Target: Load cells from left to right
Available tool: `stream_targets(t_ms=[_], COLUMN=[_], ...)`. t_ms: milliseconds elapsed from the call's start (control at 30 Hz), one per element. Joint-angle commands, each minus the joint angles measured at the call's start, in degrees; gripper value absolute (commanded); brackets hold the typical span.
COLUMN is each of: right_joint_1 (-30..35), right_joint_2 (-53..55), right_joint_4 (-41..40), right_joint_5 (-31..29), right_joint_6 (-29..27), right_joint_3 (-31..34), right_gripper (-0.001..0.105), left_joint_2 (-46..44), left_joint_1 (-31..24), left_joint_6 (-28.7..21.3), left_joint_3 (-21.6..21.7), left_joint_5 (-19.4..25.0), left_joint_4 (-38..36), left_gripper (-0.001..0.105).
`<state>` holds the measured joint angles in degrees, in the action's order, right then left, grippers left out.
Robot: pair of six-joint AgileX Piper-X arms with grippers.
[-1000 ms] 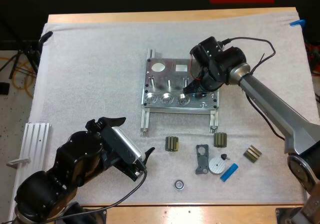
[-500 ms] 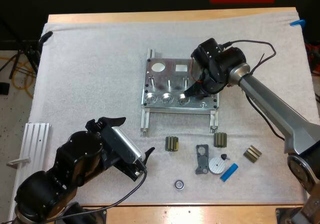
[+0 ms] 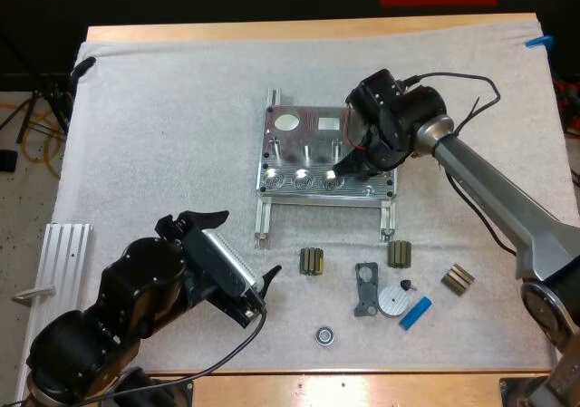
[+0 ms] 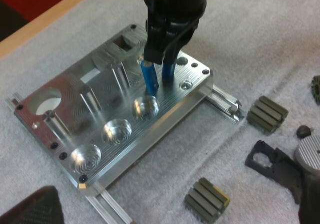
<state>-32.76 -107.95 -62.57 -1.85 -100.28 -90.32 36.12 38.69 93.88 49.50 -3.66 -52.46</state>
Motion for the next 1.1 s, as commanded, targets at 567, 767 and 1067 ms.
stream_targets(t_ms=[567,767,1067], right_joint_1=[-0.21,-0.21,-0.21], right_joint_2=[-0.68,-0.81,-0.36], right_joint_4=[3.13,3.77,3.93], right_joint_5=[-2.27,-2.27,-2.16], right_joint_6=[1.84,2.67,2.67], right_joint_3=[2.38,5.58,5.48], right_gripper=[0.0,0.0,0.001], left_joint_2=[0.11,0.11,0.11], left_joint_1=[0.06,0.06,0.06], left_joint_6=[-0.34,-0.34,-0.34], left_joint_3=[0.39,0.39,0.39], left_joint_5=[-0.01,-0.01,-0.01], left_joint_4=[0.53,1.24,1.47], left_gripper=[0.093,0.093,0.093])
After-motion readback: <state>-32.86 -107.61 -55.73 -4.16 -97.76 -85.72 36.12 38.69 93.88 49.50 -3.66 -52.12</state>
